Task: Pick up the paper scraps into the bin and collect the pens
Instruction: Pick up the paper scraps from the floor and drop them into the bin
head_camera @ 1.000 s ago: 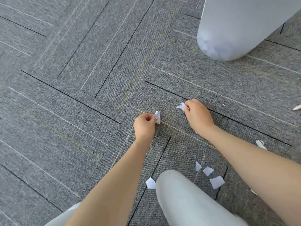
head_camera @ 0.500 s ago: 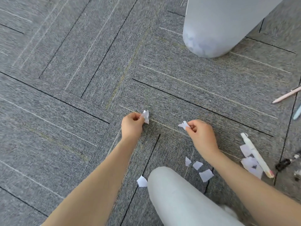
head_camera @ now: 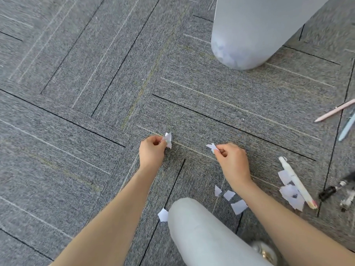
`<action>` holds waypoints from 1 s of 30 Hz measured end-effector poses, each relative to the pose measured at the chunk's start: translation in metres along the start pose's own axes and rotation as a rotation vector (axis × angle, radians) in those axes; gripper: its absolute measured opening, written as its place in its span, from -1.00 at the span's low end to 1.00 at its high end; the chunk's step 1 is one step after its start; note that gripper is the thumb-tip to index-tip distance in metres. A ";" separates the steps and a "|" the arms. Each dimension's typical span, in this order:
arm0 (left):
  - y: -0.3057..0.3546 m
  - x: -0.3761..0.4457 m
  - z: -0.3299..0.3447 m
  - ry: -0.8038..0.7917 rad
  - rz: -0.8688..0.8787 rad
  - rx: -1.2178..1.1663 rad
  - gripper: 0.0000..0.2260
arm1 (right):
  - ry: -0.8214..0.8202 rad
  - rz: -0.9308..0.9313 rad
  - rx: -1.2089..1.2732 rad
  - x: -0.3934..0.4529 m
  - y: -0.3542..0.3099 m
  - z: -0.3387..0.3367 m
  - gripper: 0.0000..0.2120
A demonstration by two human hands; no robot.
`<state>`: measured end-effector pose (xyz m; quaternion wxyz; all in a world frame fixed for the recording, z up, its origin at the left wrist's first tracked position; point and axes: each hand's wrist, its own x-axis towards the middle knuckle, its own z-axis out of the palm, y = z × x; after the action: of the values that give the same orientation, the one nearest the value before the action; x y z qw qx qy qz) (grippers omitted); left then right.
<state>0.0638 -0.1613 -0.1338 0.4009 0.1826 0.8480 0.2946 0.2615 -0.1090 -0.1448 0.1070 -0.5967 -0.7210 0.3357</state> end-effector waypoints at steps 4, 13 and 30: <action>0.000 0.000 0.000 0.003 -0.005 0.008 -0.80 | 0.007 -0.036 -0.001 -0.005 0.002 0.000 -0.84; 0.000 -0.003 -0.002 -0.011 -0.007 -0.023 -0.83 | -0.055 0.001 -0.034 0.006 -0.004 -0.002 -0.91; 0.220 -0.033 -0.023 -0.264 0.441 -0.443 -0.90 | 0.372 -0.283 0.508 0.046 -0.124 -0.211 -0.84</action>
<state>0.0825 -0.0202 0.0391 0.4639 0.3067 0.6443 0.5251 0.2690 0.0011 0.0786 0.4274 -0.4961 -0.6581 0.3716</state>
